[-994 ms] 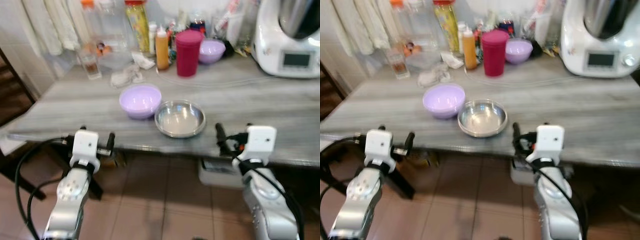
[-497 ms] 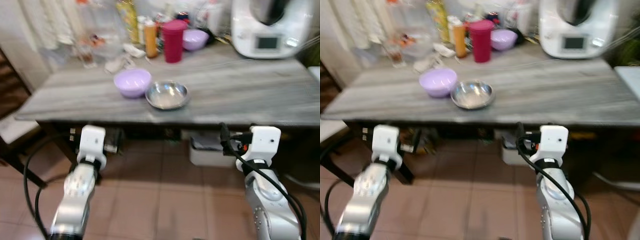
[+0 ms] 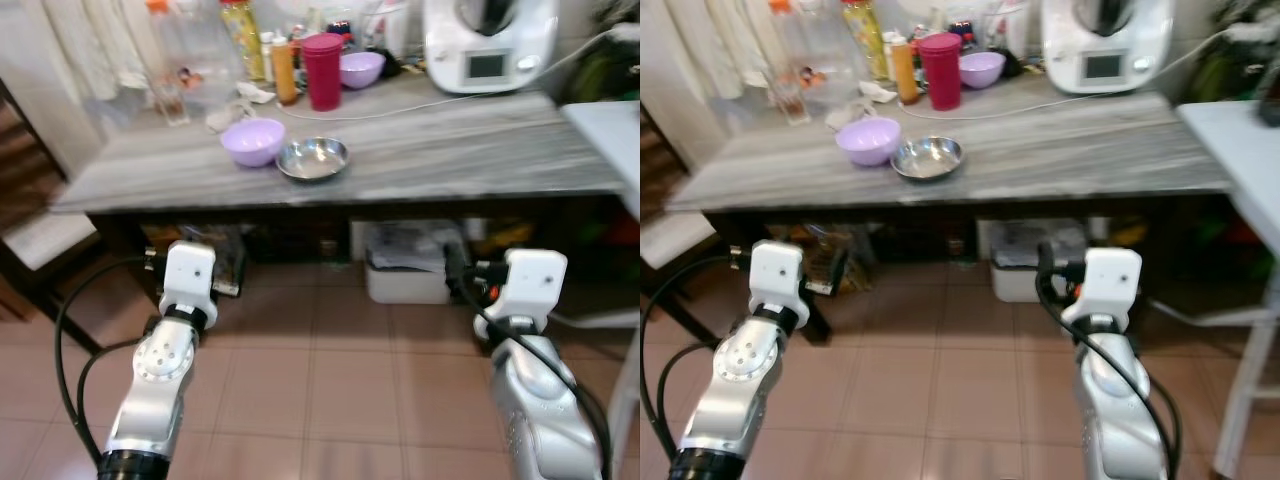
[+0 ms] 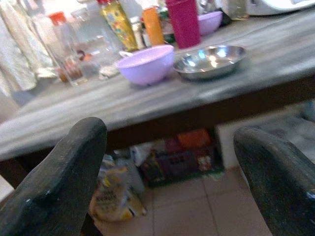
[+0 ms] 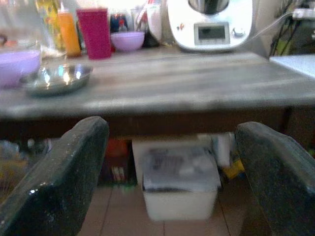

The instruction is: Setting the table

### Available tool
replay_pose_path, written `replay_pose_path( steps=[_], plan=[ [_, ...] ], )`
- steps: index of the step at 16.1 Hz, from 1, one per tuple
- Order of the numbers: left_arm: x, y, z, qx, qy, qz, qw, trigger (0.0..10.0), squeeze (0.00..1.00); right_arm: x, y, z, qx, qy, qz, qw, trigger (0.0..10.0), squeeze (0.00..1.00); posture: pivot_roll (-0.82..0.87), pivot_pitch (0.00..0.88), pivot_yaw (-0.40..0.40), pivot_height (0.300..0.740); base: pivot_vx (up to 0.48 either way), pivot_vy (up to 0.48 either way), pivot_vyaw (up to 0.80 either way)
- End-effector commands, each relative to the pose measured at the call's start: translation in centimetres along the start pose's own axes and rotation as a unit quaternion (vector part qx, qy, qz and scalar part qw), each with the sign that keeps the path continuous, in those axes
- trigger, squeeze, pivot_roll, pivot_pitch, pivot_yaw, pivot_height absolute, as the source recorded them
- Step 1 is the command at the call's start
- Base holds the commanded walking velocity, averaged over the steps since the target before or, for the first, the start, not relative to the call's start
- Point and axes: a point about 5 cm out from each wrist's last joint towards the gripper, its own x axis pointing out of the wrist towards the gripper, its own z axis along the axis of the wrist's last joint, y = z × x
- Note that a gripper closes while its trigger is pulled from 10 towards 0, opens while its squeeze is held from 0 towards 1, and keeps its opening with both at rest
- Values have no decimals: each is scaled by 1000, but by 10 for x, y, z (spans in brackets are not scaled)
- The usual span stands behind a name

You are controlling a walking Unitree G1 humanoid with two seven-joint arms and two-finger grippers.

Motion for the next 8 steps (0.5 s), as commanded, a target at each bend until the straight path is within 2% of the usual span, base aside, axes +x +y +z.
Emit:
replay_pose_path(
  steps=[1, 2, 5, 6, 8],
  plan=[
    [1, 3, 0, -5, -4, -11, 1000, 10000, 0, 2, 7, 4, 0, -11, 10, 1000, 10000, 0, -289, 0, 104, 740, 0, 0, 0],
    [0, -1, -1, -29, -5, -31, 999, 10000, 0, 2, 7, 4, -1, -12, 10, 1000, 10000, 0, -289, 0, 104, 740, 0, 0, 0],
    [-3, -14, -7, -43, 2, -47, 998, 10000, 0, 0, 9, 0, -3, -6, 15, 1000, 10000, 0, -291, 0, 100, 740, 0, 0, 0],
    [-5, -22, -8, -45, 3, -63, 997, 10000, 0, -1, 9, -2, -6, 1, 17, 1000, 10000, 0, -291, 0, 100, 740, 0, 0, -419],
    [-6, -27, -7, -55, 0, -85, 995, 10000, 0, -2, 8, -3, -7, 4, 15, 1000, 10000, 0, -297, 3, 101, 740, 0, 0, -697]
  ],
)
